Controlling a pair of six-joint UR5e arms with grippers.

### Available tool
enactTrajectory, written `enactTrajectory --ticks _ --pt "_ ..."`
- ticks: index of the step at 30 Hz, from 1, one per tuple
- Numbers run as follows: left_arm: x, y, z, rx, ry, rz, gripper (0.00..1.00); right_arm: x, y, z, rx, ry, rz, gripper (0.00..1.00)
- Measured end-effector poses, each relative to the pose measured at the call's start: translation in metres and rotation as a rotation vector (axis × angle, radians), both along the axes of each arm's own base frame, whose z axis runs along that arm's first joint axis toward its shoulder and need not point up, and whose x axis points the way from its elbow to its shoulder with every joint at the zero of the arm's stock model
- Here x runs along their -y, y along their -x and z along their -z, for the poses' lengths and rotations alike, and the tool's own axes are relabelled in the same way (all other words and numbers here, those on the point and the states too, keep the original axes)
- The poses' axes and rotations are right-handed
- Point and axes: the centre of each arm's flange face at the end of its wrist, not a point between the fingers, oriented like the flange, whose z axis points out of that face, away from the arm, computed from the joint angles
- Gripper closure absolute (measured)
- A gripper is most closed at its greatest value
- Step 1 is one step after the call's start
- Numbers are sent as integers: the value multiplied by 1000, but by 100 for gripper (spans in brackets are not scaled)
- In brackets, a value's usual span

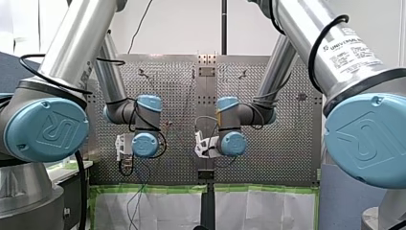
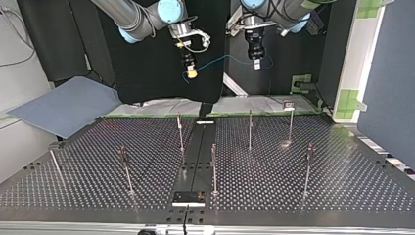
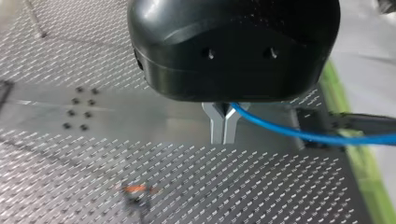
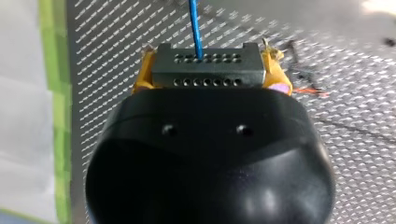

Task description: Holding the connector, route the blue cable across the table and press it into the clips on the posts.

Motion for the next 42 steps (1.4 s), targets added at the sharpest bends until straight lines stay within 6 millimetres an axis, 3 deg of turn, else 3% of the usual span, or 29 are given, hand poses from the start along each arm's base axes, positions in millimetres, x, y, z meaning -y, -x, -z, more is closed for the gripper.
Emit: enactTrajectory --ticks 12,25,35,42 --pt "1 -31 -55 83 46 -117 100 13 -28 -73 81 46 -98 100" --pt "-8 -35 -98 112 61 -183 100 23 -52 -160 201 70 -193 100" --pt "-10 -48 -150 171 107 -204 100 29 -75 -160 187 13 -268 100" --pt "-20 -48 -176 189 119 -227 100 33 -85 -173 190 -2 -293 100"
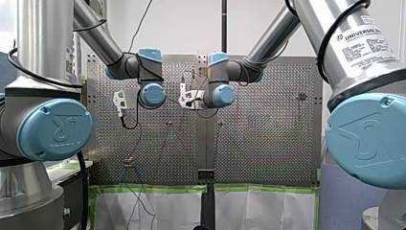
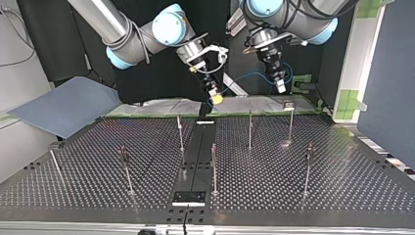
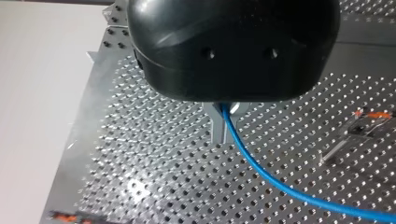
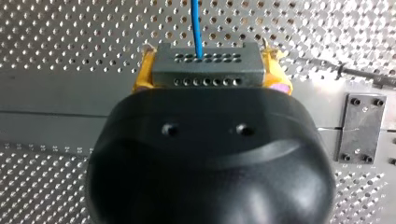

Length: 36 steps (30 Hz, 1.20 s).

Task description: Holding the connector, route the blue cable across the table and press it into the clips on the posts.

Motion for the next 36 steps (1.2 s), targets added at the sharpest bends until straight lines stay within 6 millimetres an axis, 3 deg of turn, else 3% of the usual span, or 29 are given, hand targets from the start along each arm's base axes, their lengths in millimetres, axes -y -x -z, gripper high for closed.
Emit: enactTrajectory --ticks 14,29,36 --pt "-16 7 -32 17 0 6 100 7 -21 -43 14 -15 -28 100" --pt "-31 -14 -50 18 7 -2 100 7 -53 -102 94 32 -59 100" --pt "-48 -25 -70 41 19 -2 100 14 -66 -111 108 33 -65 100"
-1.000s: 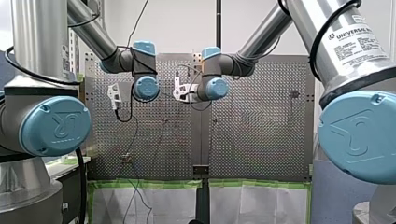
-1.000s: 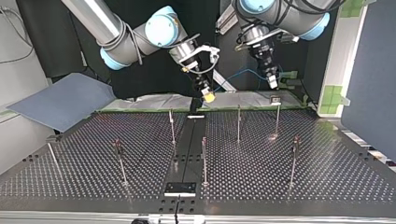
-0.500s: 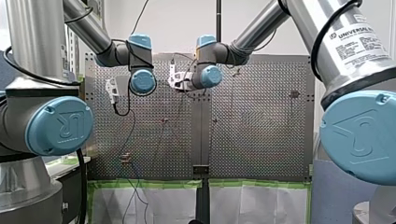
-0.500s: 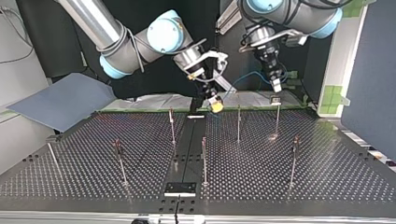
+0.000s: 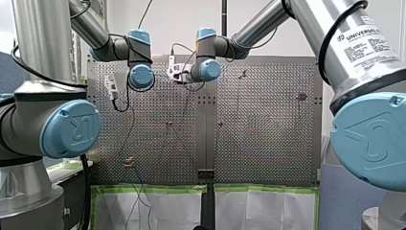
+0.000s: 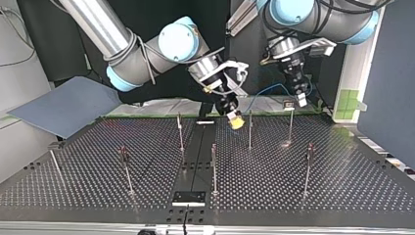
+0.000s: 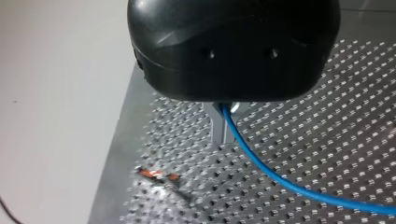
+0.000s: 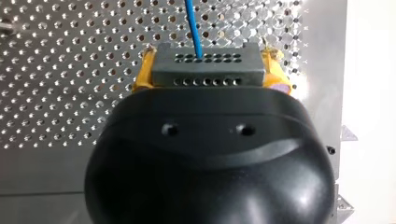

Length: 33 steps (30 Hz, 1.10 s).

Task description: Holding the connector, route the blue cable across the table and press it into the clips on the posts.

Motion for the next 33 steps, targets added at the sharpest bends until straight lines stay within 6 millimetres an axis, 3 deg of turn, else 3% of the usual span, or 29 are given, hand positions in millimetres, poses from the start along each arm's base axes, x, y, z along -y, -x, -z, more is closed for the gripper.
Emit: enactTrajectory --ticks 9,17,23,33 --pt "-22 -20 -10 -2 -8 -1 100 3 -16 -15 9 7 -10 100" --pt "-40 -50 -12 -7 14 -17 100 15 -30 -13 -1 -2 -8 100" --pt "-48 -66 -31 25 19 -23 100 26 -39 -8 -5 -5 -4 100" --pt "-59 -88 -52 70 14 5 100 39 -46 -40 51 36 1 100"
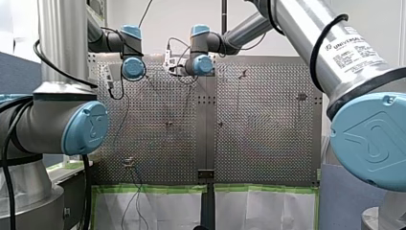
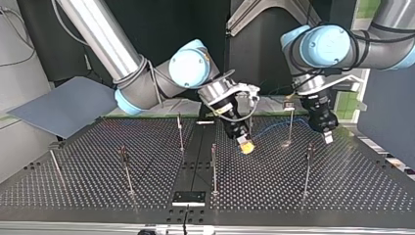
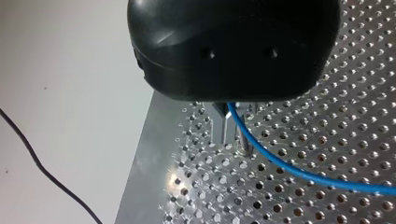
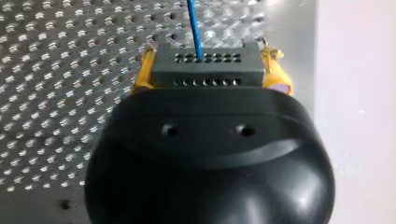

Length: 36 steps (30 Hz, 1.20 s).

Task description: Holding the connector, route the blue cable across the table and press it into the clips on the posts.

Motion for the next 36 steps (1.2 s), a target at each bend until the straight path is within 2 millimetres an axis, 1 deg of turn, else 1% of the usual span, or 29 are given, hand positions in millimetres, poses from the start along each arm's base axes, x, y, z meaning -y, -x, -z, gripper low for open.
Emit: enactTrajectory --ticks 3,6,9,12,16,26,31,36 --pt "-5 -8 2 -4 -2 1 100 2 -2 -10 18 11 0 100" --pt "-10 -14 3 -5 -1 -8 100 4 -5 -12 23 15 -2 100" --pt "-17 -18 1 0 1 -22 100 5 -10 -7 15 8 -5 100" --pt "-24 -21 0 5 2 -34 100 5 -15 3 2 0 -9 100" --pt "-28 -24 -2 17 -1 -25 100 4 -20 13 -9 -5 -13 100" --pt "-35 -35 -4 35 -15 29 100 6 -25 6 7 8 -12 100" --pt "-42 -47 5 20 -17 37 100 12 -25 9 6 6 -1 100" --pt "-50 -56 3 45 -10 46 100 17 -24 10 6 7 7 100"
